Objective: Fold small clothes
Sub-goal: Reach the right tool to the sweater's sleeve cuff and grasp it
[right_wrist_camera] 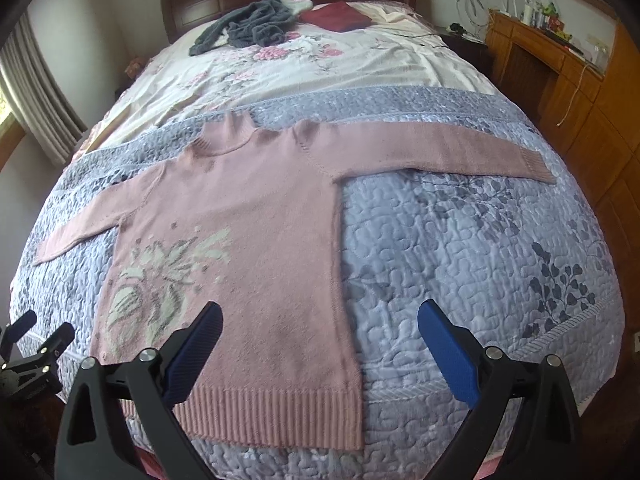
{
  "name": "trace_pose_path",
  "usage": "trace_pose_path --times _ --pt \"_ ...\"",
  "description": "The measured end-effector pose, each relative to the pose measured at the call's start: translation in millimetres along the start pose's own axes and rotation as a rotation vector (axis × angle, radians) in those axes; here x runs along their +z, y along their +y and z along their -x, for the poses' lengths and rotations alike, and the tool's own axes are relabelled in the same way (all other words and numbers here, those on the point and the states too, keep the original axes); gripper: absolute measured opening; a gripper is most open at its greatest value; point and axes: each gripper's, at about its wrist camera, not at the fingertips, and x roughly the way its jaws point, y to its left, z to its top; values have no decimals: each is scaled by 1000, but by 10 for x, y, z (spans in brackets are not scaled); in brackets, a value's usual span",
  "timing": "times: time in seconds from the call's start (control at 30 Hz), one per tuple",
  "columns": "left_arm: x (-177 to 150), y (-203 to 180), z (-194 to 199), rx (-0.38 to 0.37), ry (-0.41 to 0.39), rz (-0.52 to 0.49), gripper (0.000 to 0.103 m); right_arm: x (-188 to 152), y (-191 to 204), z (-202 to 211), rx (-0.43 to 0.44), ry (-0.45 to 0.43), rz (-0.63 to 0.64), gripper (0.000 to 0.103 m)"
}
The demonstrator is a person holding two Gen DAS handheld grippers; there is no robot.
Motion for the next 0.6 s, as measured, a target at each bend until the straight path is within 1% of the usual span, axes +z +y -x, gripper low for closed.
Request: trace_pose_path --times 0.07,0.13,0.27,0.4,0.43,0.5,0.6 --pt "141 -78 -144 -19 14 15 100 205 -324 -133 -40 -5 -34 98" --pt "327 -188 -274 -25 8 17 100 435 -707 -286 -60 -9 -75 98" --pt "768 -537 -556 -8 -15 2 100 914 -1627 -727 -61 45 -207 98" --pt "1200 -962 -852 -30 -36 7 100 1290 -2550 -1222 -103 108 -333 98" --pt "1298 -1075 -933 -31 -41 7 100 1349 -2744 -1335 -119 126 -353 97" --pt "1465 -1289 -1089 -32 -43 6 100 1452 -3139 -1581 -116 155 -405 96" --pt "1645 -1529 -1310 -40 -40 11 100 1502 -3638 -1909 -115 193 -504 94"
